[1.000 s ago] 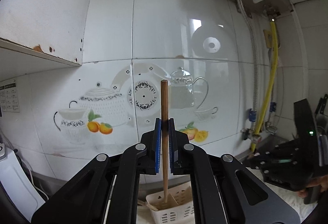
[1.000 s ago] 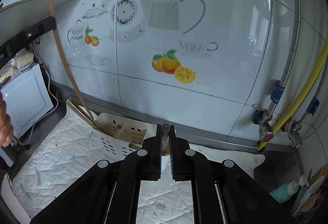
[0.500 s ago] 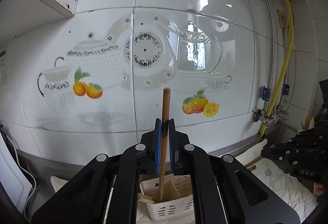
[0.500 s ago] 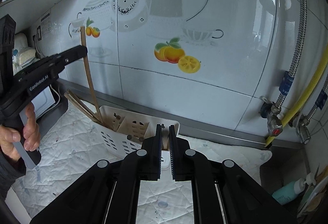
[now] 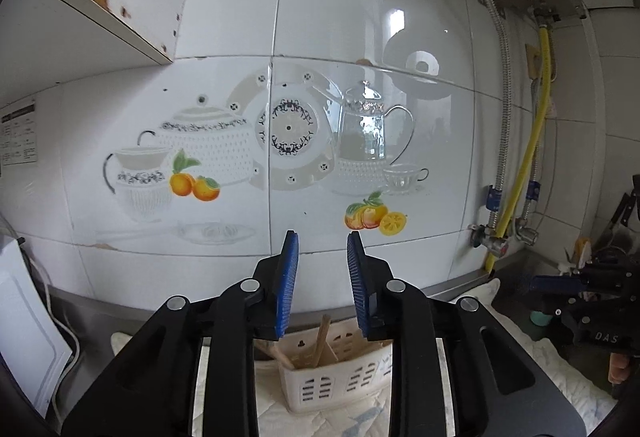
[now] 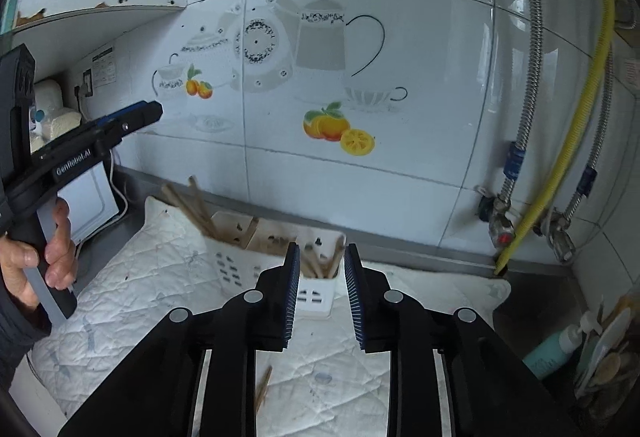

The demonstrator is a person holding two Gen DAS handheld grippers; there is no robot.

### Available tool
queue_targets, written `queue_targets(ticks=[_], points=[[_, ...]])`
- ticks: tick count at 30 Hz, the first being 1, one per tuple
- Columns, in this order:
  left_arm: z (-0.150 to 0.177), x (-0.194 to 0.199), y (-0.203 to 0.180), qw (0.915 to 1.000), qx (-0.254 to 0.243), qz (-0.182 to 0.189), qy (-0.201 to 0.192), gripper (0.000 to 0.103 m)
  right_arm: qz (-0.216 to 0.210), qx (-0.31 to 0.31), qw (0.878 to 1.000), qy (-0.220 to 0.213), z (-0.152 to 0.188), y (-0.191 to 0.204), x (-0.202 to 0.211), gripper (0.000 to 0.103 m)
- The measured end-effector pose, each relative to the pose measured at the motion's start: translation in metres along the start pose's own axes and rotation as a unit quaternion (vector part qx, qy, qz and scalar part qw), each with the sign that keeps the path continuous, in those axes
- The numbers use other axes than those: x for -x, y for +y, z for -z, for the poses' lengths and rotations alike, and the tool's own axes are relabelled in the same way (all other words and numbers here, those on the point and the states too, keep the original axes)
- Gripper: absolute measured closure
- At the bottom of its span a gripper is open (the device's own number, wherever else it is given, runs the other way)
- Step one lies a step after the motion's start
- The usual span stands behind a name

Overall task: Organize utensils
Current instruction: 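Open the right tool over the holder while the left tool opens too, then move both open tools back down to the last chopsticks on the mat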

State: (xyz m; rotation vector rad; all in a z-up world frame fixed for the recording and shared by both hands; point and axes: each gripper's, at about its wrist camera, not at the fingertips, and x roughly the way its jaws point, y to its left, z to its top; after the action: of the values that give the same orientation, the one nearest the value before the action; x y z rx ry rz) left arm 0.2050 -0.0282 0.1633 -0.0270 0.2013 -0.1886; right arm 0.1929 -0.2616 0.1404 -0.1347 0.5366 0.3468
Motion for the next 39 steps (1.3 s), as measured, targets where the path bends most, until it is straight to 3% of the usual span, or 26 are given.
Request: queue_targets(ticks=[1,3,4,12,19,23,29,36,39], points=[[0.002,0.008,-0.001,1.0000,0.001,0.003,0.002,0.076,0.002,0.001,1.000,0.000,0.005,0.002,0.005,0.078],[0.008,0.030,-0.003,1.0000,-0.002,-0.003,0.000,0.050,0.000,0.000,1.000,-0.002,0.021,0.009,0.019,0.076],[0.012,0.040,-0.004,1.0000,-0.002,-0.007,0.001,0.047,-0.003,-0.002,1.000,-0.002,0.028,0.012,0.024,0.076],[0.069,0.112,-0.007,0.9994,0.014,0.011,0.031,0.045,-0.018,-0.010,1.000,0.021,0.117,0.053,0.048,0.076],[0.135,0.138,0.004,0.9941,0.058,0.003,0.092,0.045,-0.023,-0.037,0.997,0.066,0.206,0.084,0.039,0.076],[0.167,0.150,0.006,0.9908,0.068,-0.007,0.117,0.045,-0.015,-0.048,0.995,0.090,0.238,0.094,0.025,0.076],[0.207,0.161,0.005,0.9832,0.081,-0.010,0.164,0.037,-0.015,-0.077,0.991,0.111,0.256,0.093,0.006,0.077],[0.245,0.171,-0.011,0.9770,0.068,-0.005,0.202,0.037,-0.003,-0.064,0.990,0.125,0.265,0.101,-0.007,0.093],[0.260,0.171,-0.022,0.9721,0.071,0.014,0.223,0.038,-0.002,-0.068,0.990,0.122,0.265,0.098,-0.003,0.095]])
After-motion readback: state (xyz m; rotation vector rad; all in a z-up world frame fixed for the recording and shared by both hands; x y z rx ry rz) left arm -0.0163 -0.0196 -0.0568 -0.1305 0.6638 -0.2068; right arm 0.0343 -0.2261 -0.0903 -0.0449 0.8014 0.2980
